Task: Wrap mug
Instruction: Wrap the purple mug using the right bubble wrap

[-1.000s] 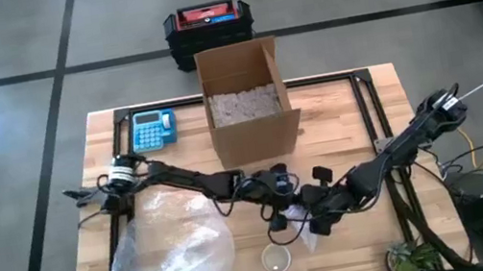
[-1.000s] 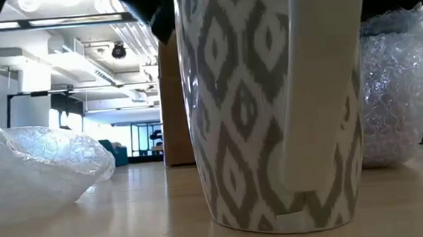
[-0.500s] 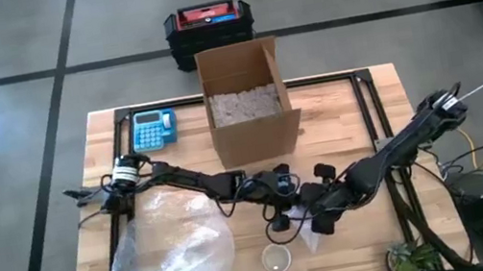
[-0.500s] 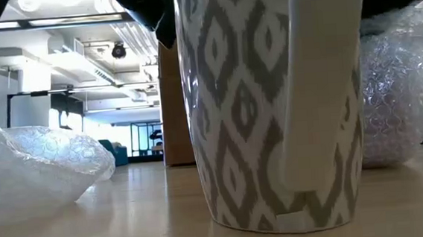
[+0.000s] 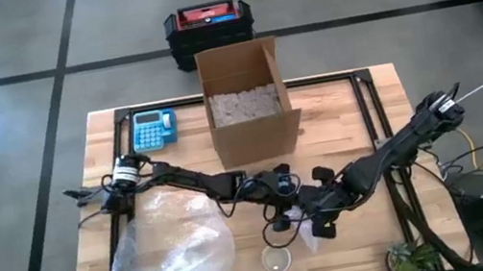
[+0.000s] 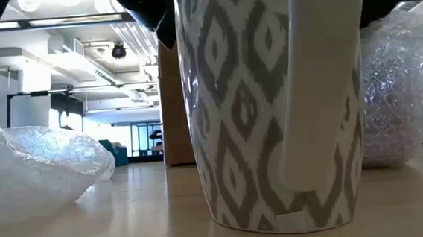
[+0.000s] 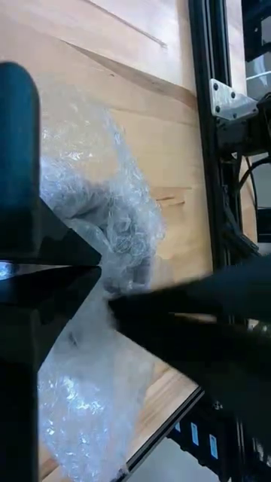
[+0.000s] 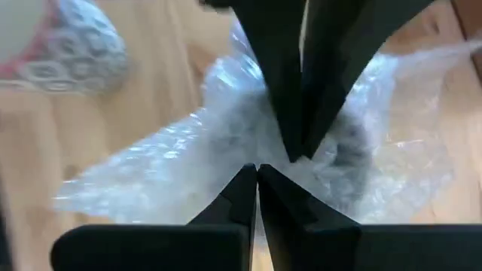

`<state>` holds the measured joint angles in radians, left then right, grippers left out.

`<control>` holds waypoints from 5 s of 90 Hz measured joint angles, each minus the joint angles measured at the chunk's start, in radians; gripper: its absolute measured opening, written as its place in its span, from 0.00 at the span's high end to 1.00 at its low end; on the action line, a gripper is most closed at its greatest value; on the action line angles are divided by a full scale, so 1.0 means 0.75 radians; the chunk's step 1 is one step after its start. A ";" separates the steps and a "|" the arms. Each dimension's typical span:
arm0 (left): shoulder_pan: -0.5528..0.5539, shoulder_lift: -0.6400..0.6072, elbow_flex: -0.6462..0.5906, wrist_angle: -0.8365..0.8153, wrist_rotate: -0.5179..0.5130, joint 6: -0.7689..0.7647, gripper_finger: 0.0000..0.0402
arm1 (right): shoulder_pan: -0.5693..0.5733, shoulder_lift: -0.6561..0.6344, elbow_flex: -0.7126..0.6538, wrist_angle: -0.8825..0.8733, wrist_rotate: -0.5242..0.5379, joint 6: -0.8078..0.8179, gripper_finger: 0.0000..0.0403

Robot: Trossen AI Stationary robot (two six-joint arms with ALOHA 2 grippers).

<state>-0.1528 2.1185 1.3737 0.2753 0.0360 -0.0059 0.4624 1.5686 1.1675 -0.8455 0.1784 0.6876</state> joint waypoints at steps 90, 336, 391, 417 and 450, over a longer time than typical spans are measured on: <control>-0.001 -0.005 -0.001 0.019 0.011 -0.002 1.00 | -0.024 -0.144 -0.015 -0.223 0.070 0.032 0.99; -0.007 -0.099 -0.015 -0.091 0.043 0.131 1.00 | -0.019 -0.100 0.083 -0.117 0.184 -0.078 0.99; -0.006 -0.115 -0.017 -0.099 0.034 0.131 1.00 | -0.032 0.175 -0.075 0.145 0.075 -0.141 1.00; -0.006 -0.089 -0.014 -0.081 0.036 0.122 1.00 | -0.016 -0.010 0.117 -0.112 -0.009 -0.129 0.99; -0.006 -0.093 -0.016 -0.081 0.034 0.124 1.00 | 0.108 -0.071 0.048 -0.038 -0.038 -0.081 0.99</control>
<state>-0.1570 2.0487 1.3613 0.2146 0.0614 0.0872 0.5436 1.5157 1.2036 -0.8743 0.1497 0.6270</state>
